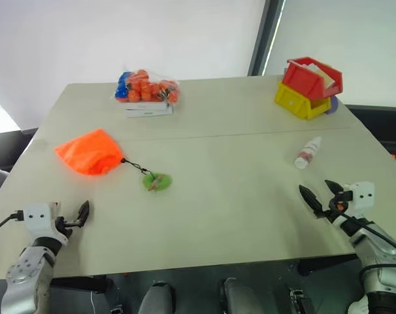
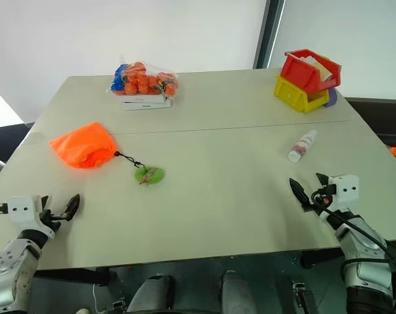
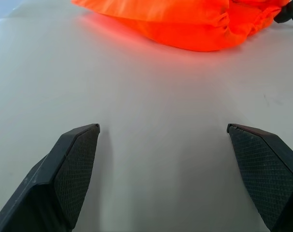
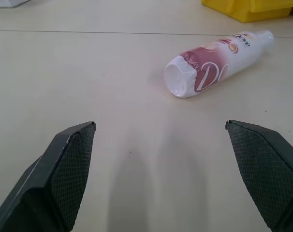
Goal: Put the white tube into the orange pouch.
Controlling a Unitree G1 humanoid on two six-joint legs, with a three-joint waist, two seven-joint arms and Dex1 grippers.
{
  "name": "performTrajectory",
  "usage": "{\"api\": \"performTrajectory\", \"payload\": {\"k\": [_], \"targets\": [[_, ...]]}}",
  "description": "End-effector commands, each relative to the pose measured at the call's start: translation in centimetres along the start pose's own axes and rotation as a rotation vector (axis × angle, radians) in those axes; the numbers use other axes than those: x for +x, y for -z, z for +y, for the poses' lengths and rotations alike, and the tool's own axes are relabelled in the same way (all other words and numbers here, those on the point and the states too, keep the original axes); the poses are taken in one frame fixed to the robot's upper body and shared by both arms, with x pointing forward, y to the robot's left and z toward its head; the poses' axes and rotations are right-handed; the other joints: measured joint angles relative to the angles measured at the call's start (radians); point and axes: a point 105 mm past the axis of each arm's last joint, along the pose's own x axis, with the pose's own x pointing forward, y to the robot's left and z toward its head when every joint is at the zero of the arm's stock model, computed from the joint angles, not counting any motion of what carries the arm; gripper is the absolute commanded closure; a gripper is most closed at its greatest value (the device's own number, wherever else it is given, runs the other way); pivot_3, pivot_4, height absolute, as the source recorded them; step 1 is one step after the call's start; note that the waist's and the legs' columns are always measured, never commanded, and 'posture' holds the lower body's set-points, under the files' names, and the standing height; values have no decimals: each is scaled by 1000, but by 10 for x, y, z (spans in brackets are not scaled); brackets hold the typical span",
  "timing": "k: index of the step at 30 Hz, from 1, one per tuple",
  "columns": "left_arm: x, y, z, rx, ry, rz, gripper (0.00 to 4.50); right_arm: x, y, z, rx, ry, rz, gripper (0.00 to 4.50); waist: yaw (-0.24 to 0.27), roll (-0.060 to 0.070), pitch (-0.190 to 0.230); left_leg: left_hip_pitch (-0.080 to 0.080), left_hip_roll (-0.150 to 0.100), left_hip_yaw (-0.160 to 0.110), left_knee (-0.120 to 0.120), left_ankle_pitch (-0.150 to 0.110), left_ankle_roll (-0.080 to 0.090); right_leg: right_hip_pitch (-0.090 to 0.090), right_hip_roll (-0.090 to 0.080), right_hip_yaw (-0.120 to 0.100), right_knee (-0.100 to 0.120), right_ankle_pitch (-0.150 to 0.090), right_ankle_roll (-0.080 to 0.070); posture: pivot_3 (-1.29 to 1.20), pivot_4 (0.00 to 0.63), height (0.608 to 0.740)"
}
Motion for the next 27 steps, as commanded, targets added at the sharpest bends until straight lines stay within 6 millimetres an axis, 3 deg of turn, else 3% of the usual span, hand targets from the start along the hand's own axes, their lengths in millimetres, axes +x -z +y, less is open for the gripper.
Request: {"api": "performTrajectory", "payload": {"k": [1, 5, 9, 13, 16, 22, 27], "targets": [[0, -10, 4, 27, -10, -40, 0, 1, -17, -2, -35, -2, -51, 42, 0, 0, 0, 0, 0, 0, 0, 0, 0, 0, 0, 0, 0, 0, 0, 0, 150, 740], [4, -14, 0, 17, -3, -55, 0, 1, -16, -2, -43, 1, -47, 42, 1, 0, 0, 0, 0, 0, 0, 0, 0, 0, 0, 0, 0, 0, 0, 0, 150, 740], [7, -26, -19, 89, 85, -88, 0, 6, -18, 10, -29, -34, -61, 42, 0, 0, 0, 0, 0, 0, 0, 0, 0, 0, 0, 0, 0, 0, 0, 0, 150, 740], [5, -45, -53, 182, 220, -156, 0, 18, -25, 42, -10, -147, -89, 42, -1, 0, 0, -1, 0, 0, 0, 0, 0, 3, 0, 0, 0, 0, 0, 0, 150, 740], [11, -55, -69, 320, 266, -192, 0, 26, -39, 79, 12, -280, -126, 42, 0, 0, 1, 0, 0, 0, 0, 0, 0, 3, 0, 0, 1, 0, 0, 0, 150, 740], [29, -82, -62, 575, 133, -283, 0, 29, -51, 141, 4, -480, -157, 42, 2, -1, 0, -1, 0, -1, -1, 0, 0, 3, 1, 0, 1, 0, 0, 0, 150, 740], [48, -96, -52, 643, 18, -248, 0, 31, -45, 165, 9, -528, -160, 42, 5, -1, 0, -1, 0, 0, -1, 0, 0, 3, 0, 0, 1, 0, 0, 0, 150, 740]]}}
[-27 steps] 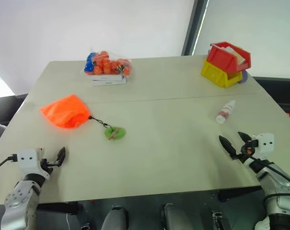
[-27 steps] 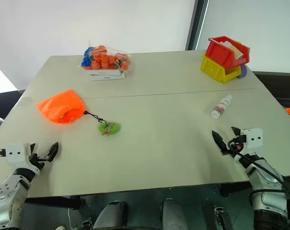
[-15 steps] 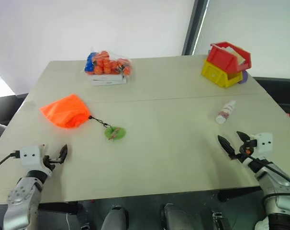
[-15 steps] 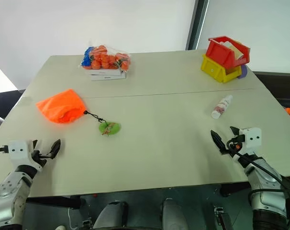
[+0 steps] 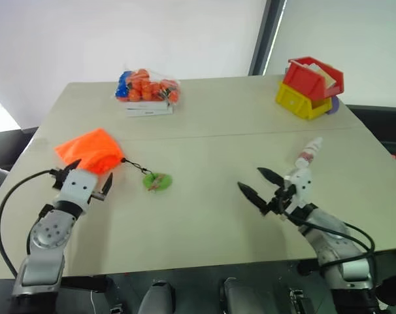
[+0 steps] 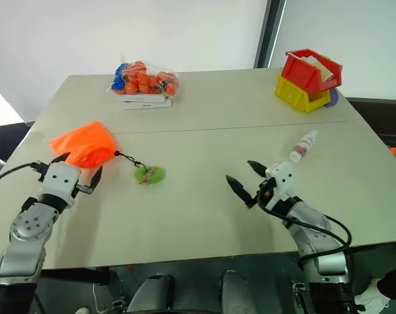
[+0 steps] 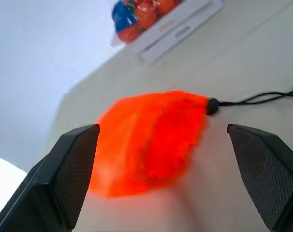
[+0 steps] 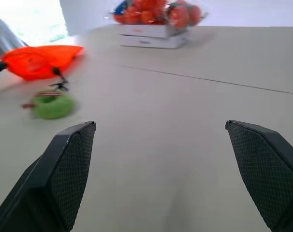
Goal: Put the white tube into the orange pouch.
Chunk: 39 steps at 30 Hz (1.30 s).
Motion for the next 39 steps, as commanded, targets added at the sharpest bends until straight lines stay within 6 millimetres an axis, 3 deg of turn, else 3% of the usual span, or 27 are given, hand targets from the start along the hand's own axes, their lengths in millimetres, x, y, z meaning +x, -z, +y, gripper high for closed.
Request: {"api": "performTrajectory", "payload": {"k": [1, 7, 15, 18, 25, 31, 39], "targets": [[15, -1, 13, 67, -51, 59, 0, 8, -9, 12, -27, -32, -46, 42, -1, 0, 0, 0, 0, 0, 0, 0, 0, 0, 0, 0, 0, 0, 0, 0, 150, 740], [43, 5, 15, 152, -35, 132, 0, 16, -12, 22, -18, -56, -71, 42, -5, 0, 0, 1, 0, 0, 0, 0, 0, 0, 1, 0, 2, 0, 0, 0, 150, 740], [54, 29, 21, 137, -40, 230, 0, 12, -10, 19, -30, -23, -66, 42, -4, -1, 0, 1, 0, -1, -1, 0, 0, 0, 2, 0, 2, 0, 1, 0, 150, 740], [56, 27, 26, 126, -58, 224, 842, 10, -9, 18, -33, -13, -64, 0, -4, -1, 0, 1, 0, -1, -1, 0, 0, 0, 2, -1, 3, 0, 1, 0, 150, 740], [54, 24, 30, 150, -54, 211, 4288, 10, -8, 19, -35, -9, -59, 0, -4, -1, 0, 1, 0, -1, -1, 0, 0, 0, 2, -1, 3, 0, 1, 0, 150, 740], [51, 9, 8, 51, 48, 161, 4432, 12, -9, 17, -43, -9, -59, 0, -4, -1, 0, 1, 0, -1, -1, 0, 0, 1, 2, -1, 3, 1, 0, 0, 150, 740], [40, -35, -48, -158, 272, 48, 4432, 13, -11, 10, -62, 1, -60, 0, -4, -1, 0, 1, 0, -1, 0, 0, 0, 2, 1, -1, 3, 2, -2, 0, 150, 740]]}}
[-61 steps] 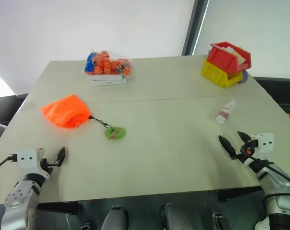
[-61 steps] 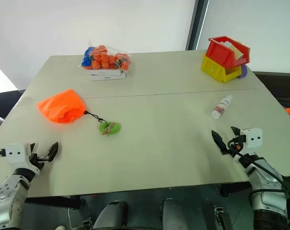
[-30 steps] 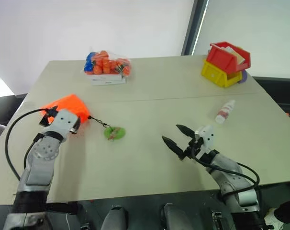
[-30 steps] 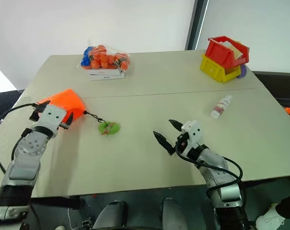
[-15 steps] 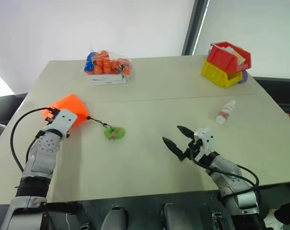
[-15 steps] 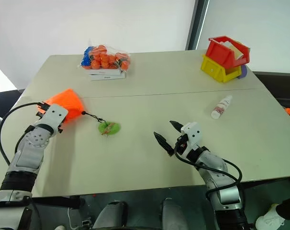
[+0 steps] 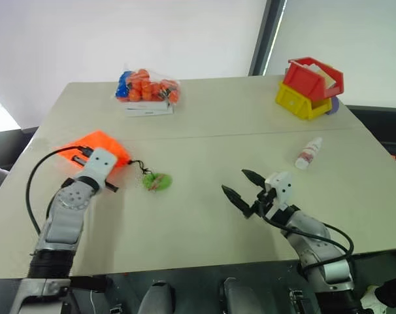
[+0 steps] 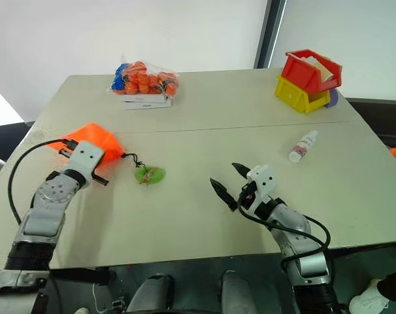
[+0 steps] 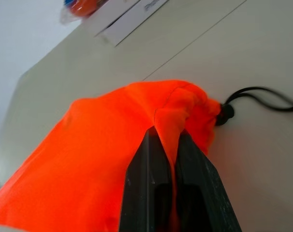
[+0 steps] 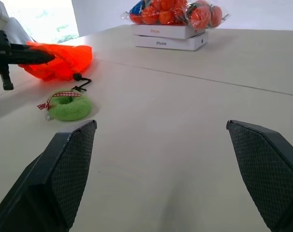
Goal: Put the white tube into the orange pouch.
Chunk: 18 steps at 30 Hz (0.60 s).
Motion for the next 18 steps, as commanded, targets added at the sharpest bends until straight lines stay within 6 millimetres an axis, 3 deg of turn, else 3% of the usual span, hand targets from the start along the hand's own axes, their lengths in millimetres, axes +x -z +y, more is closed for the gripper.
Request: {"api": "performTrajectory", "payload": {"k": [1, 8, 11, 13, 16, 18], "targets": [[-2, -29, -21, -41, 81, -82, 4432, 1, -14, -6, -46, 10, -47, 0, 0, 0, 0, 0, 0, 0, 0, 0, 0, 0, 0, 0, 0, 0, 0, 0, 150, 740], [-9, -80, -85, -109, 273, -197, 4432, -6, -16, -27, -80, 81, -40, 0, 0, 0, 0, 0, 0, 0, 2, 0, 0, 1, 0, 0, 0, -1, 2, 0, 150, 740], [-19, -107, -106, -138, 362, -267, 4432, -12, -18, -53, -67, 192, -44, 0, 0, 0, 0, 0, 0, 0, 3, 0, 0, 2, 0, 0, 0, -1, 1, 0, 150, 740], [-22, -111, -108, -144, 378, -277, 4432, -14, -18, -58, -67, 214, -43, 0, -1, 0, 0, 0, 0, 0, 3, 0, 0, 2, 0, 0, 0, -1, 1, 0, 150, 740], [-34, -122, -102, -156, 403, -305, 4432, -26, -17, -96, -95, 395, -7, 0, -5, 0, 0, 1, 0, -1, 3, 0, 0, 2, 2, 0, 0, -1, 2, 0, 150, 740], [-35, -110, -89, -144, 376, -263, 4432, -33, -16, -117, -135, 507, 20, 0, -7, 0, 1, 1, 0, -1, 3, 0, 0, 1, 2, 1, 1, -1, 1, 0, 150, 740]]}}
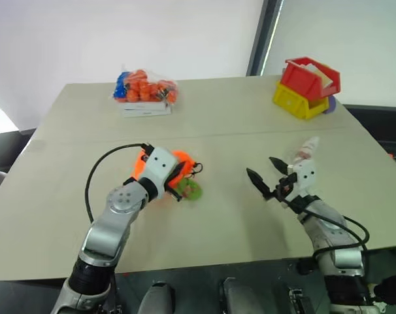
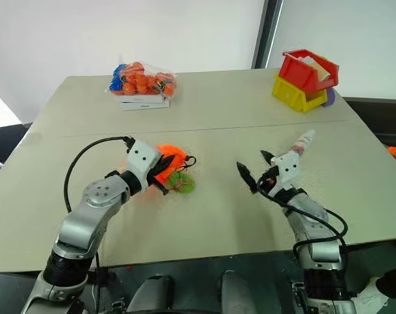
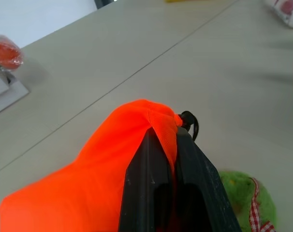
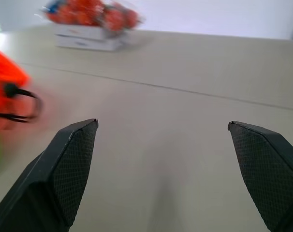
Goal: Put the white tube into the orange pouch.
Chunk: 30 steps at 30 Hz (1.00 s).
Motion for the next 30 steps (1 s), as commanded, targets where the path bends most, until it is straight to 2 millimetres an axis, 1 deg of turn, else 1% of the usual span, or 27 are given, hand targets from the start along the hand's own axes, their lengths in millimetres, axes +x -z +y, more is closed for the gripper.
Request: {"api": "performTrajectory", "payload": {"k": [1, 3, 6, 10, 14, 20, 24, 28, 30], "targets": [[-22, -1, 23, 37, -55, 11, 4432, 0, -7, -43, -81, 219, 2, 0, -2, 2, 0, 0, 0, 0, 0, 0, 0, 0, 0, 0, 0, 0, -1, 0, 150, 740], [-33, 15, 29, 47, -55, 66, 4432, 0, -2, -60, -110, 327, 41, 0, -7, 2, 0, 1, 0, 0, 0, 0, 0, 0, 1, 1, 0, 1, -2, 0, 150, 740], [-48, 31, 33, 40, -46, 110, 4432, -2, 0, -80, -141, 458, 57, 0, -1, 2, 0, 0, 0, 0, -1, 0, 0, -1, 1, 1, 0, 1, -2, 0, 150, 740], [-59, 43, 32, 34, -12, 135, 4432, -1, 5, -95, -124, 562, 76, 0, 4, 2, 0, -1, 0, 0, 0, 0, 0, 0, 0, 1, -1, 1, -2, 0, 150, 740], [-53, 44, 23, 35, 20, 121, 4432, 7, 10, -100, -78, 593, 82, 0, 2, 2, 0, 0, 0, 0, 1, 0, 0, 1, -1, 1, -1, 1, -2, 0, 150, 740], [-40, 37, 12, 19, 49, 73, 4432, 17, 22, -113, 18, 687, 103, 0, -2, 3, 0, 0, 0, 0, 1, 0, 0, 1, 0, 1, 0, 1, -2, 0, 150, 740], [-36, 36, 10, 20, 50, 66, 4432, 22, 31, -116, 50, 721, 119, 0, -2, 3, 0, 0, 0, 0, 0, 0, 0, 1, 0, 1, 0, 1, -2, 0, 150, 740], [-35, 35, 10, 22, 52, 63, 4432, 24, 33, -117, 66, 735, 112, 0, -4, 3, 0, 0, 0, 0, 0, 0, 0, 1, 1, 2, 0, 1, -2, 0, 150, 740], [-34, 35, 10, 23, 53, 61, 4500, 26, 33, -117, 72, 737, 100, 564, -5, 3, 0, 1, 0, 0, 0, 0, 0, 2, 1, 2, 0, 1, -2, 0, 150, 740]]}}
